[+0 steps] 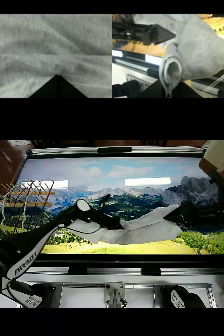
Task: Fold the shirts.
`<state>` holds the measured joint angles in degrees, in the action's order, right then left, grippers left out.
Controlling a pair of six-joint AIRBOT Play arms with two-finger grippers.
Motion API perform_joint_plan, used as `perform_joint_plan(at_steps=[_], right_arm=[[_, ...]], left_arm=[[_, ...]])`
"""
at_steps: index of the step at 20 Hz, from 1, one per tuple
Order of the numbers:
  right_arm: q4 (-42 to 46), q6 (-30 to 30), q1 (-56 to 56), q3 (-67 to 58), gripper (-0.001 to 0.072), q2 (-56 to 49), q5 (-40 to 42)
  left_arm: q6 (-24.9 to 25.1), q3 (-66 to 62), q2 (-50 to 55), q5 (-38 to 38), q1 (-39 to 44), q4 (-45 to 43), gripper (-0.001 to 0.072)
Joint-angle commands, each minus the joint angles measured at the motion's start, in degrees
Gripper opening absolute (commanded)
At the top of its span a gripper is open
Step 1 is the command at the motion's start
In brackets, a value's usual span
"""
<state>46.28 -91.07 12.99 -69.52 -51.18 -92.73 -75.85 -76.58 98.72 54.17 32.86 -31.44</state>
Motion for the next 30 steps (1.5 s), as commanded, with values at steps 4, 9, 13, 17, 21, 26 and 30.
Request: perform_joint_plan(at_steps=[4,9,13,17,21,26,30], right_arm=[[-0.81,-4.50,-0.02,-0.04,0.0071,4.55,3.54],[-0.94,-4.24,-8.87,-0.04,0.0070,-2.01,14.43],[-6.54,-1.68,-25.88,-0.07,0.0070,-12.74,33.62],[-12.11,2.19,-38.97,-4.55,0.0071,-27.69,47.04],[-16.94,2.45,-46.01,-12.28,0.0353,-42.62,53.83],[-15.37,4.26,-41.88,-14.40,0.0650,-44.78,42.73],[3.48,-4.70,-32.85,-14.40,0.0650,-38.38,30.01]], left_arm=[[2.16,-0.92,3.21,-3.43,6.16,8.37,0.0031],[2.47,-0.94,-8.44,4.02,-9.46,-6.40,0.0030],[1.62,-0.96,-20.68,9.44,-27.67,-13.64,0.0031],[1.66,-0.96,-28.22,15.13,-45.20,-14.19,0.0032],[1.66,-0.55,-29.62,18.45,-53.40,-14.16,0.0032],[3.23,2.38,-29.59,18.29,-53.79,-14.01,0.0033],[3.19,3.32,-29.49,17.90,-53.79,-14.03,0.0032]])
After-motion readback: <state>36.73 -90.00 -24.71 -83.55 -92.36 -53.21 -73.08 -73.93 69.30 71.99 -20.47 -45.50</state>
